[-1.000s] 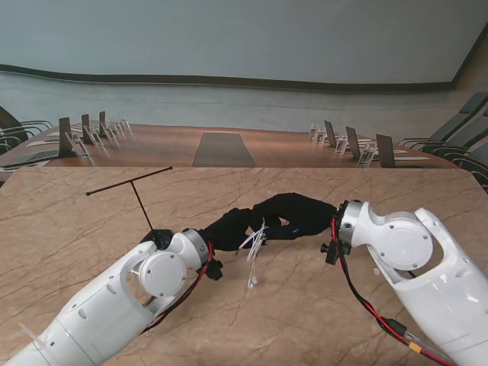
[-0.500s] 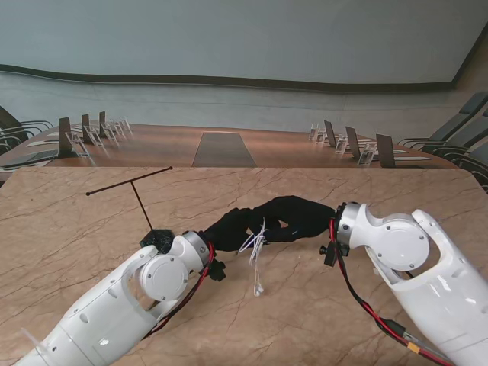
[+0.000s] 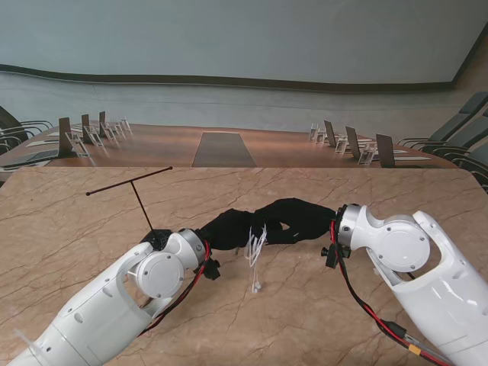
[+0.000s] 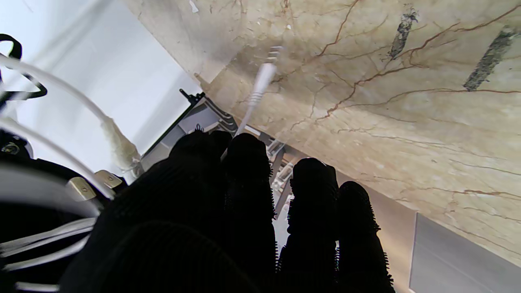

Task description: Take the wired earphone off the rack, coil the cable and place them on the table

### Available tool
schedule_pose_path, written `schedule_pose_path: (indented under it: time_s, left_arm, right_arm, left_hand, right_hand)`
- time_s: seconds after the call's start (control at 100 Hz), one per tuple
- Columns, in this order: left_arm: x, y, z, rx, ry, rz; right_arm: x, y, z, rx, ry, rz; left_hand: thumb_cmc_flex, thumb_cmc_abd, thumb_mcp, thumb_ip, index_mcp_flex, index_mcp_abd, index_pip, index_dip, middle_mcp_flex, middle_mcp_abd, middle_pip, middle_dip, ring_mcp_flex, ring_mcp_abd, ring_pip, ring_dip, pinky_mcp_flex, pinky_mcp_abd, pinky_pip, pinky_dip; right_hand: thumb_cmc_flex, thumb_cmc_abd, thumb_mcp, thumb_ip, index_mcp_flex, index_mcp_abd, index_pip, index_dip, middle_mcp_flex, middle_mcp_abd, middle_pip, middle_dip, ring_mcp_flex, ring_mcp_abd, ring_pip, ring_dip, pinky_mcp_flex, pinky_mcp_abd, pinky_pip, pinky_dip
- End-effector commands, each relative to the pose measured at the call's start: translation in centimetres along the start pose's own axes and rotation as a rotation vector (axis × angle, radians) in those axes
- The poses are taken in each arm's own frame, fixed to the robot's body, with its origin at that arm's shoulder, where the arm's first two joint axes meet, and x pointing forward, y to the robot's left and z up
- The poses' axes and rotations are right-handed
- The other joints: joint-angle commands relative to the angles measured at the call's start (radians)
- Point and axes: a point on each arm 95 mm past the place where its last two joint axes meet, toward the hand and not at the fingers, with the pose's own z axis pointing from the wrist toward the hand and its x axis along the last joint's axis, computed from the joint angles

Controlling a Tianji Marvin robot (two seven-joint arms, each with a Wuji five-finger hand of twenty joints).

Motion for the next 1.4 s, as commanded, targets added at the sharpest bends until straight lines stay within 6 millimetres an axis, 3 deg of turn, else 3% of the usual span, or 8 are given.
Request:
schedule_pose_path:
  time_s: [0.0, 0.2, 0.33, 1.1, 1.26, 1.3, 1.33, 1.39]
  left_arm:
    - [0.3, 0.1, -0.1, 0.000, -0.006, -0.012]
    - [0.4, -0.1, -0.3, 0.005, -0.035, -0.022]
    - [0.2, -0.2, -0.4, 0.016, -0.048, -0.030]
    - [-1.1, -0.2, -1.5, 0.065, -0.097, -0.024]
    - [-1.2, -0.4, -1.7, 0.058, -0.106, -0.032]
    - [-1.2, -0.3, -1.7, 0.057, -0.106, -0.033]
    - [-1.2, -0.3, -1.6, 0.063, -0.103, -0.035]
    - [-1.1, -0.3, -1.6, 0.066, -0.103, -0.037]
  right_arm:
    - [0.1, -0.1, 0.1, 0.004, 0.005, -0.003]
    - [-0.1, -0.2, -0.2, 0.002, -0.002, -0.009]
    - [-0.2, -0.2, -0.5, 0.002, -0.009, -0.008]
    - [-0.7, -1.1, -1.9, 0.002, -0.054, -0.003]
    - [-0.9, -1.3, -2.2, 0.004, -0.066, -0.002]
    - [-1.0, -1.3, -2.3, 0.005, -0.068, -0.001]
    - [-1.0, -1.4, -2.3, 0.006, -0.070, 0.000]
    - [-1.0, -1.4, -2.3, 0.009, -0.072, 0.003]
  left_hand:
    - [0.051, 0.033, -0.033, -0.039, -0.064, 0.021, 0.053, 0.050, 0.010, -0.007, -0.040, -0.027, 0.038, 0.024, -0.009, -0.019, 0.005, 0.019, 0.041, -0.011]
    - [0.140, 0.124, -0.222, -0.023, -0.210, -0.006, 0.173, 0.233, -0.028, -0.010, -0.001, -0.125, 0.038, 0.017, -0.008, -0.037, 0.013, 0.017, 0.064, -0.026]
    - [0.207, 0.173, -0.335, -0.008, -0.215, -0.024, 0.166, 0.333, -0.034, -0.013, 0.040, -0.140, 0.033, 0.015, 0.008, -0.028, 0.009, 0.016, 0.067, -0.021]
    - [0.271, 0.238, -0.439, 0.008, -0.238, -0.041, 0.148, 0.414, -0.067, -0.016, 0.068, -0.108, 0.001, 0.005, 0.028, -0.015, 0.001, 0.007, 0.094, -0.003]
    - [0.281, 0.255, -0.449, 0.011, -0.252, -0.041, 0.136, 0.425, -0.084, -0.003, 0.073, -0.101, 0.006, 0.055, 0.109, 0.013, 0.055, 0.034, 0.264, 0.107]
    - [0.282, 0.261, -0.451, 0.012, -0.258, -0.044, 0.135, 0.431, -0.093, -0.003, 0.075, -0.094, -0.011, 0.043, 0.101, 0.011, 0.148, 0.075, 0.346, 0.255]
    - [0.286, 0.259, -0.451, 0.011, -0.255, -0.040, 0.138, 0.431, -0.093, 0.005, 0.079, -0.091, -0.018, 0.047, 0.099, 0.018, 0.240, 0.052, 0.443, 0.425]
    - [0.285, 0.263, -0.451, 0.012, -0.259, -0.042, 0.135, 0.430, -0.095, 0.006, 0.080, -0.088, -0.019, 0.051, 0.104, 0.033, 0.322, 0.026, 0.536, 0.517]
  right_hand:
    - [0.062, 0.043, 0.128, 0.110, 0.134, -0.128, 0.165, 0.101, 0.028, 0.094, 0.040, -0.009, 0.024, 0.103, 0.070, -0.006, -0.001, -0.064, -0.009, -0.012]
    - [0.061, 0.036, 0.135, 0.117, 0.138, -0.124, 0.165, 0.099, 0.030, 0.095, 0.040, -0.011, 0.026, 0.105, 0.071, -0.006, 0.001, -0.062, -0.008, -0.012]
    - [0.060, 0.026, 0.146, 0.126, 0.147, -0.120, 0.168, 0.099, 0.028, 0.098, 0.040, -0.012, 0.024, 0.105, 0.070, -0.007, -0.002, -0.060, -0.009, -0.013]
    - [0.050, 0.004, 0.174, 0.153, 0.168, -0.111, 0.166, 0.116, 0.037, 0.103, 0.044, -0.016, 0.036, 0.110, 0.075, -0.010, 0.011, -0.049, -0.005, -0.017]
    - [0.048, 0.002, 0.178, 0.154, 0.172, -0.109, 0.165, 0.118, 0.041, 0.102, 0.044, -0.016, 0.040, 0.112, 0.076, -0.011, 0.014, -0.047, -0.004, -0.017]
    - [0.048, 0.001, 0.179, 0.155, 0.173, -0.110, 0.164, 0.119, 0.041, 0.102, 0.044, -0.016, 0.040, 0.112, 0.076, -0.011, 0.015, -0.047, -0.004, -0.018]
    - [0.048, 0.000, 0.180, 0.156, 0.174, -0.110, 0.164, 0.119, 0.041, 0.102, 0.044, -0.017, 0.040, 0.112, 0.076, -0.011, 0.014, -0.046, -0.005, -0.018]
    - [0.049, -0.002, 0.182, 0.157, 0.175, -0.108, 0.164, 0.120, 0.042, 0.104, 0.043, -0.017, 0.039, 0.113, 0.076, -0.012, 0.013, -0.046, -0.005, -0.018]
